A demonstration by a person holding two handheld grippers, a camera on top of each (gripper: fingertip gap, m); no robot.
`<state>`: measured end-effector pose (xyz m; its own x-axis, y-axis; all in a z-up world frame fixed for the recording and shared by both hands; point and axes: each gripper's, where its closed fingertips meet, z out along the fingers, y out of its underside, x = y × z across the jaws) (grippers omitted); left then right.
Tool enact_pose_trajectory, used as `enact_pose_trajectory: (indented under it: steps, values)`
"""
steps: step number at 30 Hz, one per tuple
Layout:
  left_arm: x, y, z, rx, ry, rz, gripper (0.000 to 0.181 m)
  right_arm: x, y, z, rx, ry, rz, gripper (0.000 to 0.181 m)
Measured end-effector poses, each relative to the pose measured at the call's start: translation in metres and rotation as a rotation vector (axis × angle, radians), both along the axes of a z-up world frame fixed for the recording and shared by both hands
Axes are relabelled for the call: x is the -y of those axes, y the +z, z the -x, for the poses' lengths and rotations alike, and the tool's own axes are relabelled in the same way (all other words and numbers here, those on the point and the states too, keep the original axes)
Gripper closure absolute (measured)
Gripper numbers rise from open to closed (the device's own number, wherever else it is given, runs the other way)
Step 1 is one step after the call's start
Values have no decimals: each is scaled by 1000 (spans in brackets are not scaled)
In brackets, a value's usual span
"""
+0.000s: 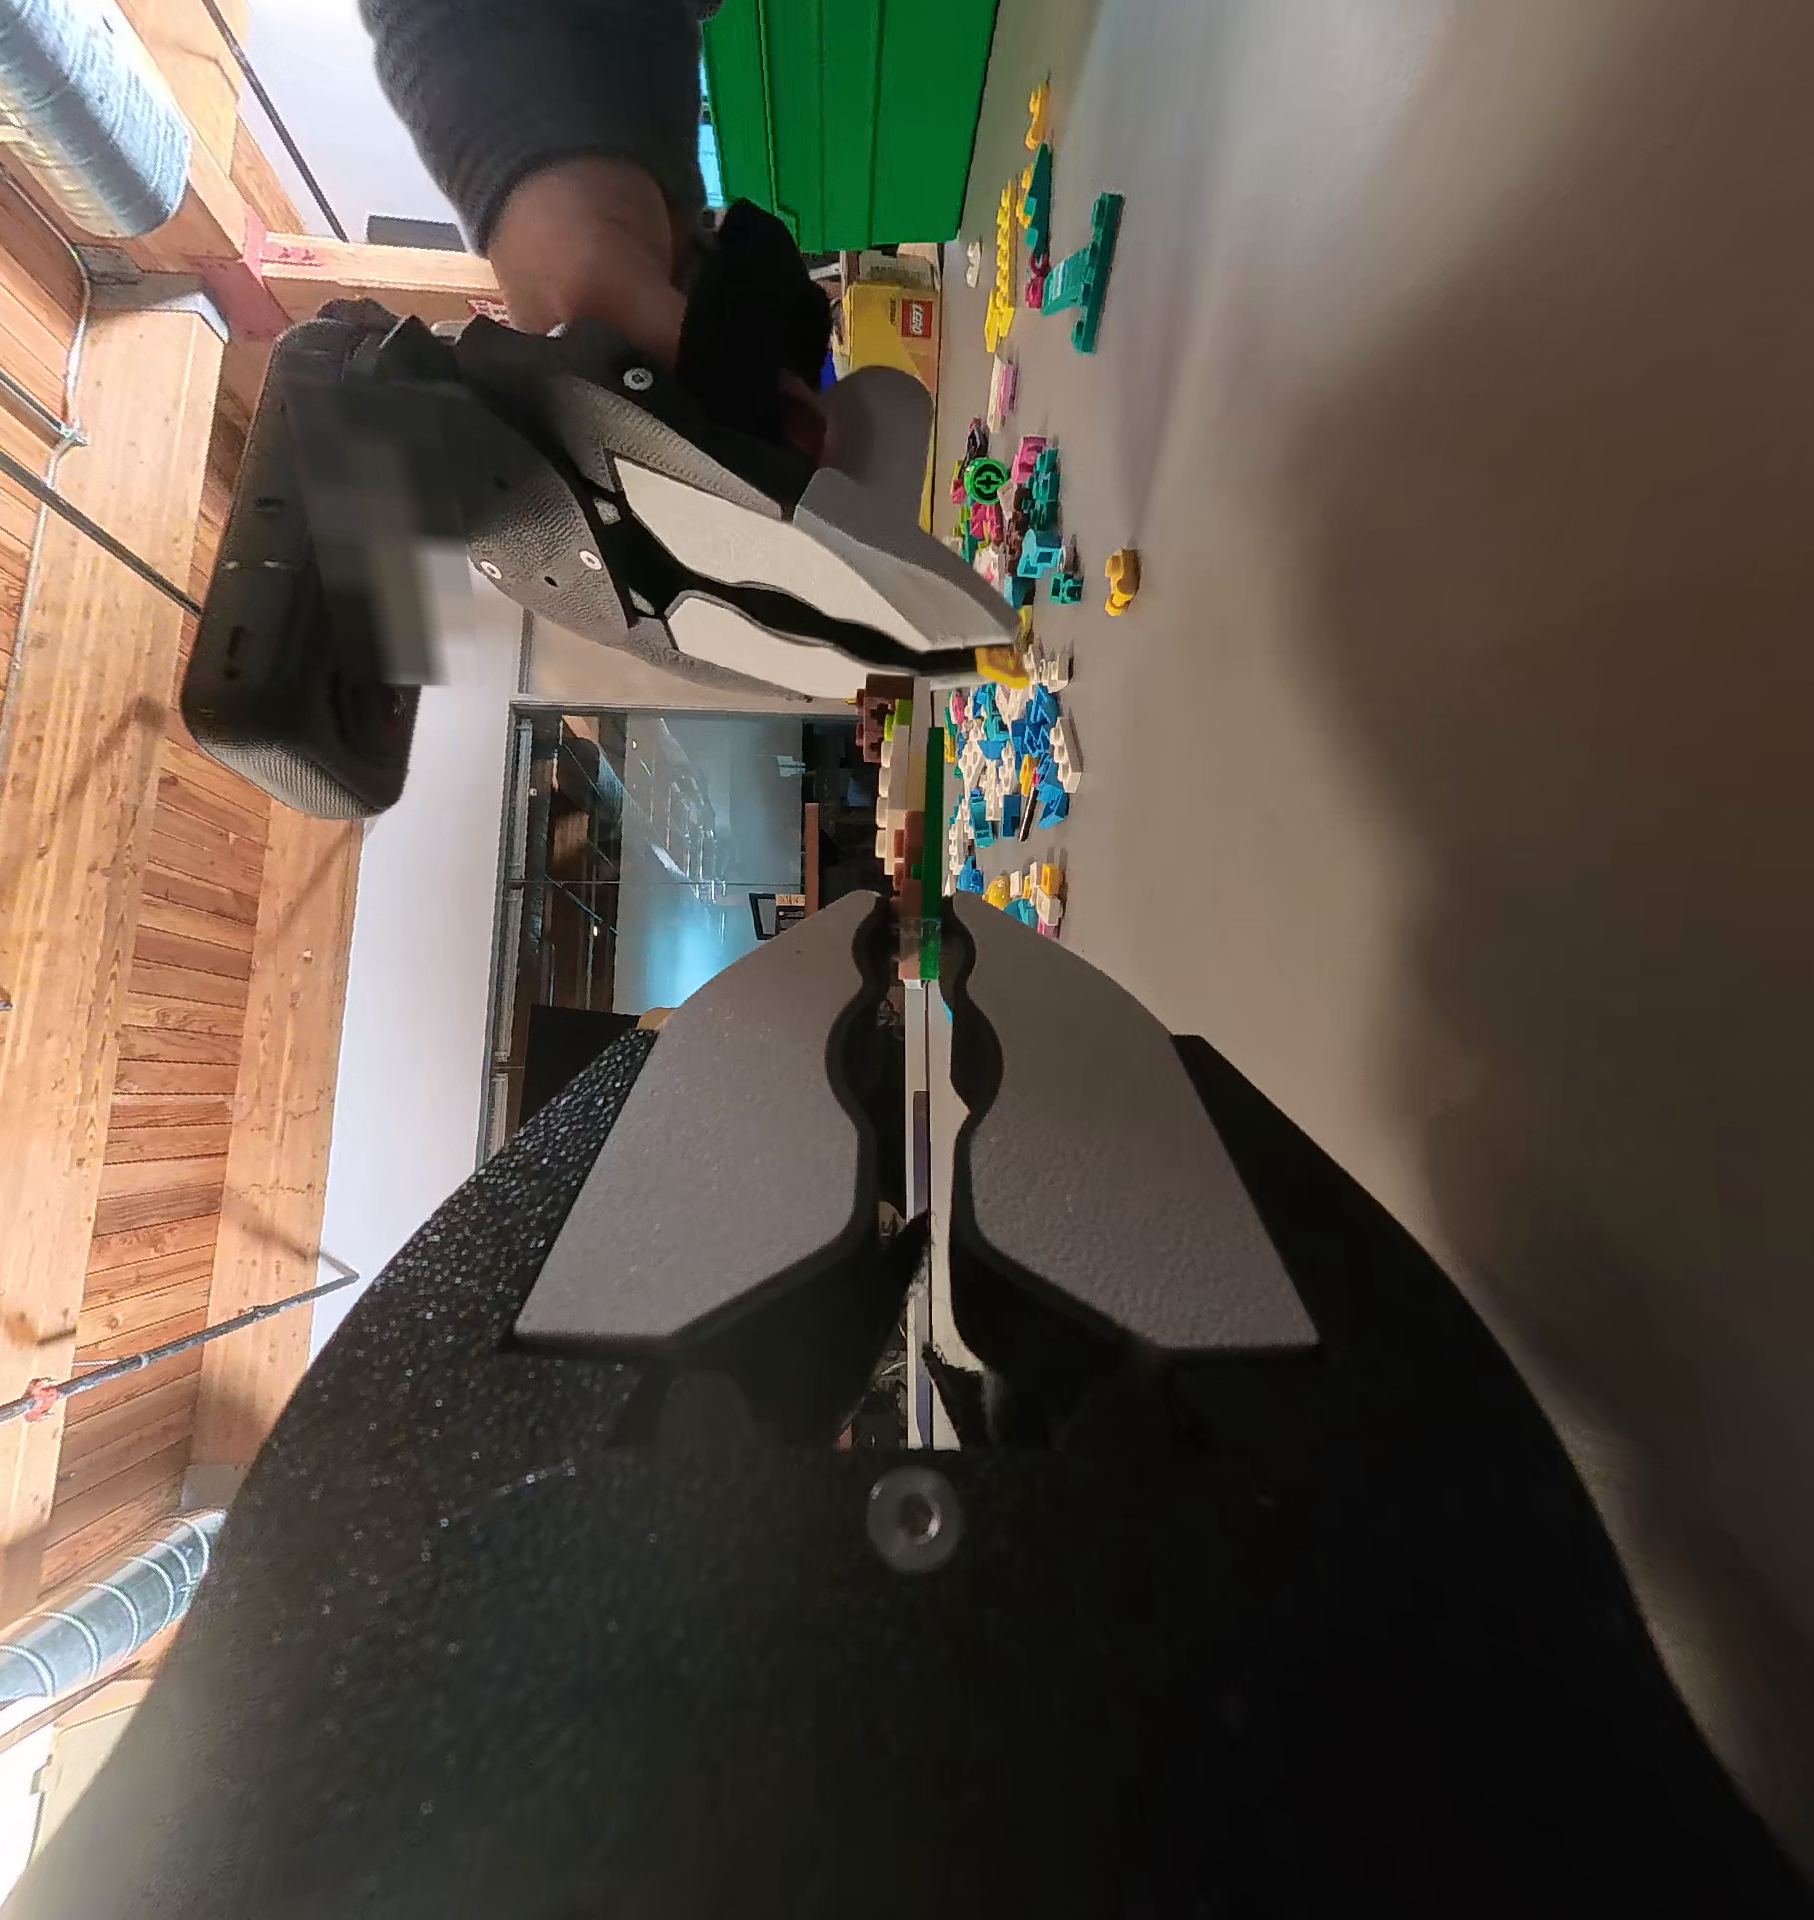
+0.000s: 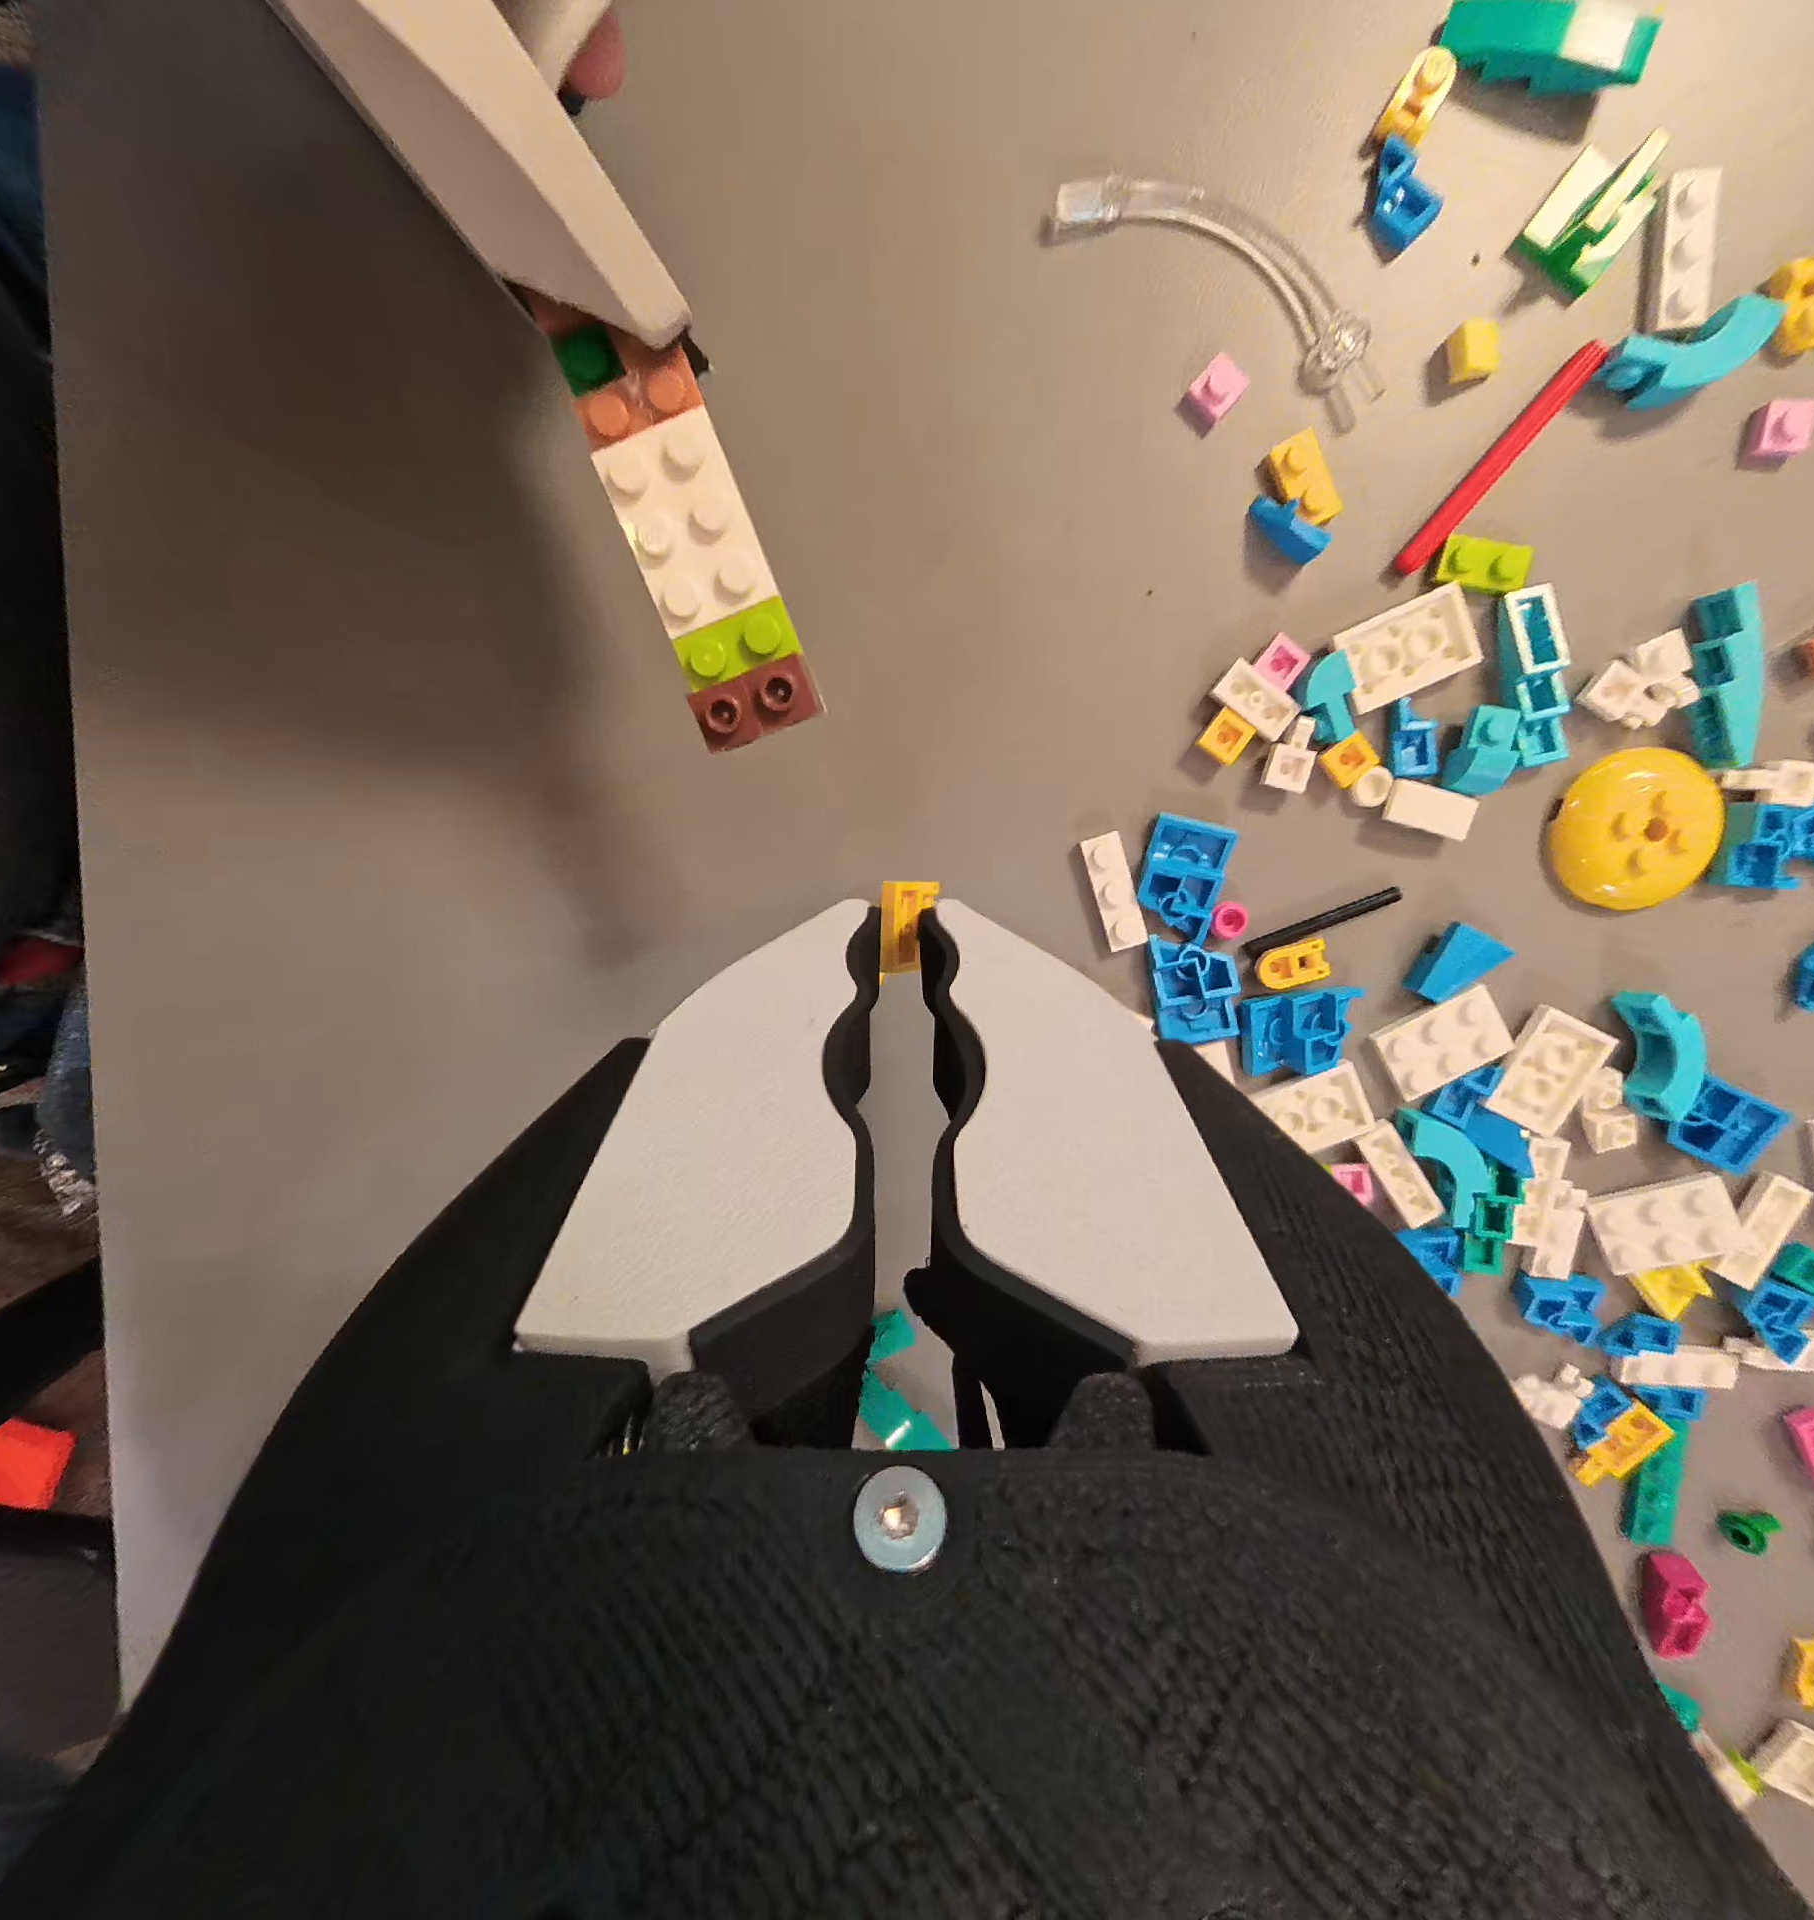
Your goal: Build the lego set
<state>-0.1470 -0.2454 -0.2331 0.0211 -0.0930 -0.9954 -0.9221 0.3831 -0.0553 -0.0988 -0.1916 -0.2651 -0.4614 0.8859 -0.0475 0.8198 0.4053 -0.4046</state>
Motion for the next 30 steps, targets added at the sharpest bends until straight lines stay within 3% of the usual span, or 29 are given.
enact_pose_trajectory:
  steps: [18, 25, 30]
  values:
    - [-2, 3, 2, 6, 11, -11, 173, -5, -1, 18, -211, -11, -55, 175]
    - [-15, 32, 35, 134, 200, -121, 171, -14, 11, 18, -310, -98, 14, 175]
    - [-18, 35, 41, 159, 238, -131, 173, -8, 12, 8, -297, -111, 67, 175]
